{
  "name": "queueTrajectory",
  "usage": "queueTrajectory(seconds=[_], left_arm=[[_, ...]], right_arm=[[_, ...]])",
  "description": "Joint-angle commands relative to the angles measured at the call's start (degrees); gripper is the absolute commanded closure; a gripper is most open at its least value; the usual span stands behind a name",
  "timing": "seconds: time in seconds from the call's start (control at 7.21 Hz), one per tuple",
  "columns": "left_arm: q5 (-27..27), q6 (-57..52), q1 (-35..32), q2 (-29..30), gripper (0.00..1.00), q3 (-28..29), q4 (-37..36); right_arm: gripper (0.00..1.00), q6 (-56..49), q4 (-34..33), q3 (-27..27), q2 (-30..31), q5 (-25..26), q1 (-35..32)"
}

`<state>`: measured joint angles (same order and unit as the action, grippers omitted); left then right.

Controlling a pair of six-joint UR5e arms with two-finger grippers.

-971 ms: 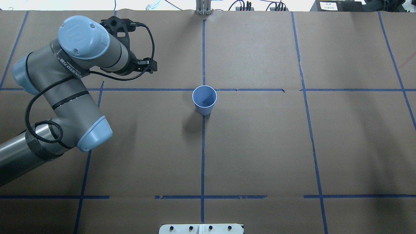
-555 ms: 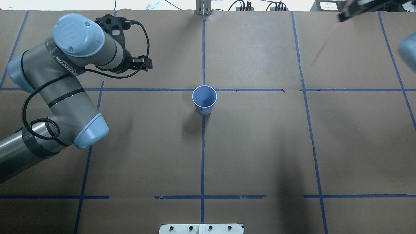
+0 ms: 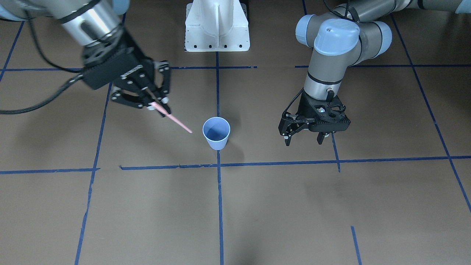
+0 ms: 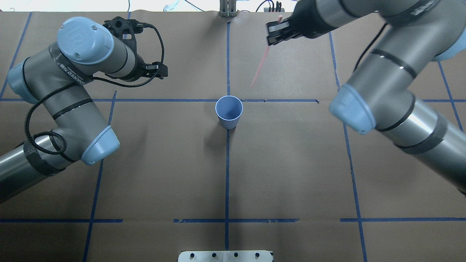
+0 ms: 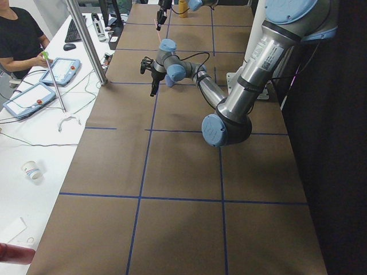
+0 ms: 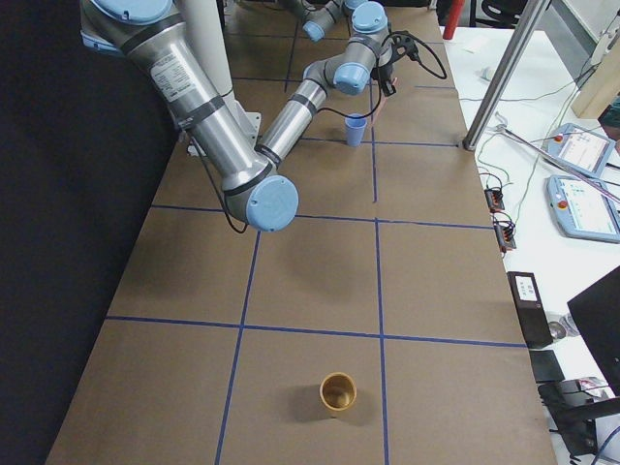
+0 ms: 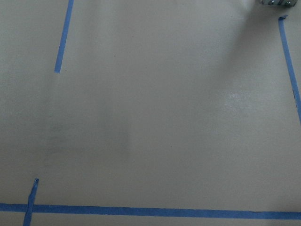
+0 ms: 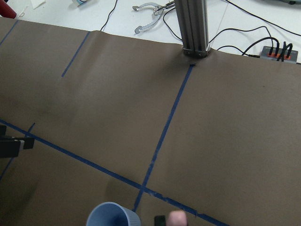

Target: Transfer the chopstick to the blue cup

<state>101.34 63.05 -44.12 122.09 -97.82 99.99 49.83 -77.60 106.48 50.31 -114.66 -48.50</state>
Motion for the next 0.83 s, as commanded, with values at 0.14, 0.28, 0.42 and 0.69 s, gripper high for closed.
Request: queueTrajectory(seconds=[0.14,0.28,0.42,0.69], left_arm=[[0.0,0.1,0.0,0.0,0.0,0.1,0.0],[0.0,0.1,0.0,0.0,0.0,0.1,0.1],[0.0,0.0,0.0,-0.1,0.0,0.2,0.1],[0.0,0.0,0.0,0.0,0.0,0.4,0.1]], right_arm=[[0.99,3.2,-0.1,-0.7,-1.7,9.9,7.4],[0.99,3.2,-0.2,-0.7,-1.7,10.2,8.8],[0.99,3.2,-0.2,-0.8,-1.2,10.2,9.7],[0.98,3.1,0.0,-3.9,-1.7,14.8,11.8]])
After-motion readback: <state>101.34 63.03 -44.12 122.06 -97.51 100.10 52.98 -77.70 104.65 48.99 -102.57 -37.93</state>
